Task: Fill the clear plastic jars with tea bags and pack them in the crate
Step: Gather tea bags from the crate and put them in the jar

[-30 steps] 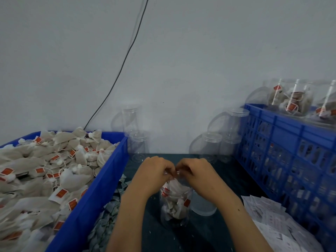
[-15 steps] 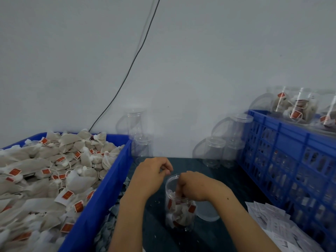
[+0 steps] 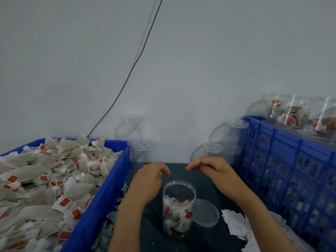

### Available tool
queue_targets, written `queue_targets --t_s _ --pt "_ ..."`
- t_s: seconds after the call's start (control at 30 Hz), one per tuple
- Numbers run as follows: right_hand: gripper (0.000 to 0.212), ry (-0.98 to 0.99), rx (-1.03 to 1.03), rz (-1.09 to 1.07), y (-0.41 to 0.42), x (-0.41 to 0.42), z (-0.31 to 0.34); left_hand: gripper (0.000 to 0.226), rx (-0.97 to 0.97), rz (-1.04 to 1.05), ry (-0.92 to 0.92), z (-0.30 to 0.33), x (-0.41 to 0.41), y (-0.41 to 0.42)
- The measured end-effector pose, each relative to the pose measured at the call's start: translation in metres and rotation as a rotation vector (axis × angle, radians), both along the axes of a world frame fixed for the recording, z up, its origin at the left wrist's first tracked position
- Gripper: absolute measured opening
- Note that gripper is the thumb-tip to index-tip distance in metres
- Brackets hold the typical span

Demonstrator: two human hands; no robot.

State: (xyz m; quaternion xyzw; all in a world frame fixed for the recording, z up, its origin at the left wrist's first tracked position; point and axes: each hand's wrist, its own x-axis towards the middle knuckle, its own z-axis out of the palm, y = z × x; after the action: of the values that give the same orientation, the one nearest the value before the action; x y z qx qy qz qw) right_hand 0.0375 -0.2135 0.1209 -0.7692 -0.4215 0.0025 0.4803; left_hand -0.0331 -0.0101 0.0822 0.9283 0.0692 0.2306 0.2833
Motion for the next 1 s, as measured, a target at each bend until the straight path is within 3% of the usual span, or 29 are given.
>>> queue_targets --t_s 0.07,0.17,0.3,0.37,0.53,0.73,0.83,1.0 --pt "0.046 0.020 0.138 -0.118 -0.009 -0.002 -0.012 0.030 -0.001 0.001 0.002 0.000 0.001 -0.002" --pt "0.041 0.124 0.092 -0.203 -0.007 0.000 -0.029 0.028 0.014 -0.001 0.012 0.000 0.003 -0.007" --pt "0.034 0.564 -0.004 -0.139 0.011 0.005 -0.025 0.026 0.043 -0.009 0.079 -0.002 0.005 -0.014" --pt "0.035 0.670 0.015 -0.089 0.016 0.008 -0.025 0.027 0.058 -0.008 0.134 -0.003 0.006 -0.013" --pt "0.033 0.630 0.044 -0.059 0.023 0.013 -0.026 0.027 0.072 -0.009 0.204 -0.008 0.007 -0.008" --pt "0.030 0.259 -0.140 -0.014 0.025 0.007 -0.036 0.029 0.060 0.017 0.174 -0.010 0.010 -0.002" --pt "0.027 0.349 -0.049 -0.019 0.022 0.007 -0.037 0.028 -0.027 0.073 0.146 -0.015 0.004 0.007" --pt "0.033 0.612 0.372 -0.190 0.001 0.007 -0.053 0.018 -0.034 0.258 0.163 -0.033 -0.022 0.036"
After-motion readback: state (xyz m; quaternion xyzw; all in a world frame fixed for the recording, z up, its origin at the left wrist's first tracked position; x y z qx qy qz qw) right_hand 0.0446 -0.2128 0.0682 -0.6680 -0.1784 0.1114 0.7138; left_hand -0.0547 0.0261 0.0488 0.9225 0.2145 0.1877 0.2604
